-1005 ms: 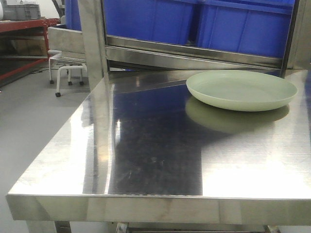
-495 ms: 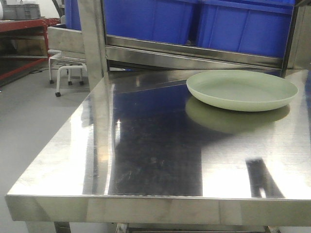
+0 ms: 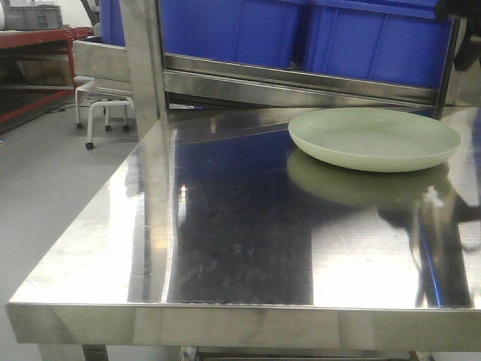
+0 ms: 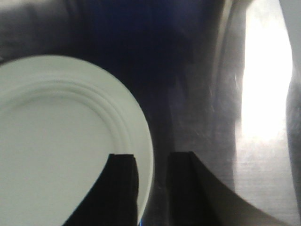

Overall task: Place green plate on second shelf with right arm
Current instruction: 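Close the right gripper on the plate rim and lift it up, then raise the held plate clear of the table with the right gripper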

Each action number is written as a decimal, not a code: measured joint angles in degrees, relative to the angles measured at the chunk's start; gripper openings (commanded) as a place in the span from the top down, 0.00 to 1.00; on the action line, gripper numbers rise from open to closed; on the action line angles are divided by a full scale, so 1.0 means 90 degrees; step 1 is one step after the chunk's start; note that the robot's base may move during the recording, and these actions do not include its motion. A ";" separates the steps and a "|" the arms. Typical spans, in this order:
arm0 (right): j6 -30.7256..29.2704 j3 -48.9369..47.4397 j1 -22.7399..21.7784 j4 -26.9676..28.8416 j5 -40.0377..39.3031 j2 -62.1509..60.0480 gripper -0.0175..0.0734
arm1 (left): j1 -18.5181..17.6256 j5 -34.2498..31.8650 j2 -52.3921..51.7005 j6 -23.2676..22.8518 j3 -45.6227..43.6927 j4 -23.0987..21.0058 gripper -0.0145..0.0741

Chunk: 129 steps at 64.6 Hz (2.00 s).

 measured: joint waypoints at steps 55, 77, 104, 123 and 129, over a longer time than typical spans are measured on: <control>0.0000 -0.1041 0.0036 0.0069 0.0601 0.1757 0.48 | 0.0000 0.0000 0.0000 0.0000 0.0000 0.0000 0.69; 0.0000 -0.1103 0.0021 0.0163 0.0573 0.1860 0.80 | 0.0000 0.0000 0.0000 0.0000 0.0000 0.0000 0.69; 0.0003 -0.1107 0.0011 0.0186 0.0692 0.1033 0.77 | 0.0000 0.0000 0.0000 0.0000 0.0000 0.0000 0.69; -0.0022 -0.0434 0.0011 0.0063 -0.0283 -0.1287 0.77 | 0.0000 0.0000 0.0000 0.0000 0.0000 0.0000 0.69; -0.0022 0.0170 0.0011 0.0073 -0.0968 -0.2161 0.77 | 0.0000 0.0000 0.0000 0.0000 0.0000 0.0000 0.69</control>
